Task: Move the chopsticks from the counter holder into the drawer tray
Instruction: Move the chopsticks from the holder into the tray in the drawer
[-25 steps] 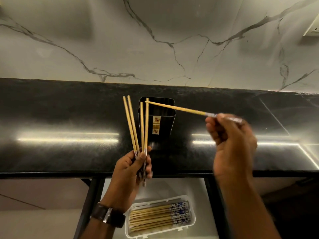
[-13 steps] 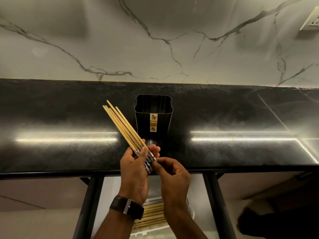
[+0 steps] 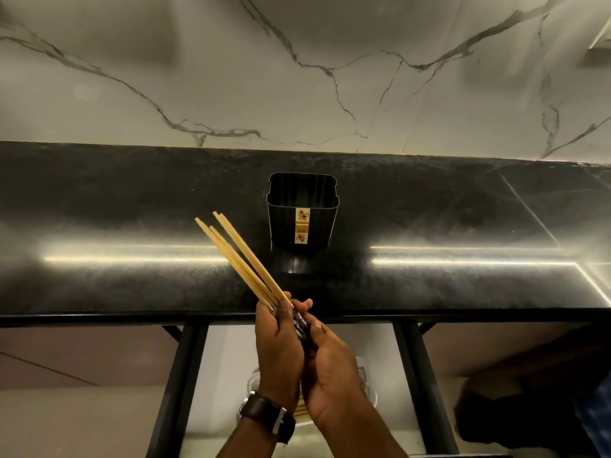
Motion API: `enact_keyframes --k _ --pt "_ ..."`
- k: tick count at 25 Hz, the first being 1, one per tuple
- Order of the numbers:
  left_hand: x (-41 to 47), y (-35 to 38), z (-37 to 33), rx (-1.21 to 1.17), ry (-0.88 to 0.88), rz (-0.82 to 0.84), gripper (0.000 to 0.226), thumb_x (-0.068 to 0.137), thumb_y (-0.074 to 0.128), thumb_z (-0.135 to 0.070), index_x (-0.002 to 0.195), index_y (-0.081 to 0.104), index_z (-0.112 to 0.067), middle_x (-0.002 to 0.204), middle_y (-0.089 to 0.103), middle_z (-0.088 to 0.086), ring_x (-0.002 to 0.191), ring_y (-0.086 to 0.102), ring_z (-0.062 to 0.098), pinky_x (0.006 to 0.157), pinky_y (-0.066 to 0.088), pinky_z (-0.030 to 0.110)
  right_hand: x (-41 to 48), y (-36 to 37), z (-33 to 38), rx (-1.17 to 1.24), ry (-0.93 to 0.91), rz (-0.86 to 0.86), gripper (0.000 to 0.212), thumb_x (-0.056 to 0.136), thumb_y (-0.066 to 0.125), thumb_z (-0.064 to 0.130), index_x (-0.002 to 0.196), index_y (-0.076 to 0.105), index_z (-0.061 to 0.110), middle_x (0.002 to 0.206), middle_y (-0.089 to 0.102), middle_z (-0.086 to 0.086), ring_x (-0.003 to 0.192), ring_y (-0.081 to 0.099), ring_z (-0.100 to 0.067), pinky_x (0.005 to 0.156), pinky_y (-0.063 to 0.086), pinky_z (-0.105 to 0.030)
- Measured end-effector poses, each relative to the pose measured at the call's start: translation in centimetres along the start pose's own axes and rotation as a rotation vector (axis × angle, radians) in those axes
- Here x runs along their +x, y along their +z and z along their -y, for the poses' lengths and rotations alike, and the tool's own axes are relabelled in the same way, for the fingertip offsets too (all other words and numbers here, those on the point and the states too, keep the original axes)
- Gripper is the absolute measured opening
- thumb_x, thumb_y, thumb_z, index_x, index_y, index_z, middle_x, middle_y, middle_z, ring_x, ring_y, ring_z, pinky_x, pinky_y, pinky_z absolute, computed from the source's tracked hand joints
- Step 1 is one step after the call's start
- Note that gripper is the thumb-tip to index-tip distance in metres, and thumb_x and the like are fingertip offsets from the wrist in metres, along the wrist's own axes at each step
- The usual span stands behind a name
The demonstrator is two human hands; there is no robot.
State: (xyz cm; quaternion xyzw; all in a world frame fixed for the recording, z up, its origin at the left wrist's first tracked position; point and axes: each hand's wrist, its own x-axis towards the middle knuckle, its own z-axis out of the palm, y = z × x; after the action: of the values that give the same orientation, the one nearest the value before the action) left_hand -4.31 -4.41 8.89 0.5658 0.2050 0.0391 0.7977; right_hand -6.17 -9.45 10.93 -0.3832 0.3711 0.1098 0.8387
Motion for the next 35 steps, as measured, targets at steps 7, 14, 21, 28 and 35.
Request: enact_keyframes --k 7,14,21,28,35 --pt "0.7 -1.7 0.2 -0.231 -0.093 -0.033 0.024 0.108 0.038 -0.022 0.124 0.05 -0.008 0.102 0.071 0.017 0.103 0.074 0.033 0.093 0.055 0.053 0.2 -1.6 0.1 0.09 0.142 0.034 0.032 0.107 0.047 0.018 0.124 0.064 -0.003 0.107 0.077 -0.026 0.104 0.073 -0.038 0.084 0.061 -0.041" --pt "-0.6 -0.9 2.3 0.017 -0.018 -0.08 0.018 0.106 0.04 -0.022 0.112 0.057 -0.018 0.112 0.072 0.008 0.106 0.071 0.022 0.098 0.055 0.046 0.8 -0.7 -0.1 0.114 0.224 0.074 0.038 0.107 0.046 0.031 0.113 0.073 0.004 0.097 0.08 -0.021 0.107 0.068 -0.038 0.099 0.052 -0.05" --pt "-0.8 -2.2 2.9 0.076 -0.175 -0.016 0.024 0.107 0.04 -0.025 0.118 0.056 -0.013 0.103 0.074 0.01 0.096 0.073 0.026 0.081 0.061 0.035 2.4 -4.3 -2.2 -0.005 0.153 0.014 0.023 0.095 0.065 0.008 0.116 0.071 0.0 0.102 0.078 -0.023 0.098 0.076 -0.041 0.091 0.06 -0.052" --pt "-0.9 -3.3 3.2 0.025 -0.306 0.103 0.025 0.105 0.043 -0.029 0.121 0.056 -0.014 0.104 0.077 0.015 0.097 0.074 0.034 0.09 0.057 0.048 2.7 -6.1 -1.8 -0.104 0.085 -0.076 0.021 0.091 0.068 -0.002 0.111 0.072 -0.004 0.097 0.079 -0.023 0.092 0.078 -0.038 0.075 0.065 -0.037" --pt "-2.7 -2.1 4.1 0.065 -0.211 0.008 0.025 0.107 0.039 -0.027 0.12 0.055 -0.013 0.108 0.077 0.007 0.074 0.073 0.014 0.063 0.059 0.023 1.6 -6.3 -3.6 -0.169 0.062 -0.04 0.019 0.096 0.065 0.01 0.112 0.076 0.007 0.101 0.08 -0.015 0.099 0.077 -0.034 0.091 0.061 -0.048"
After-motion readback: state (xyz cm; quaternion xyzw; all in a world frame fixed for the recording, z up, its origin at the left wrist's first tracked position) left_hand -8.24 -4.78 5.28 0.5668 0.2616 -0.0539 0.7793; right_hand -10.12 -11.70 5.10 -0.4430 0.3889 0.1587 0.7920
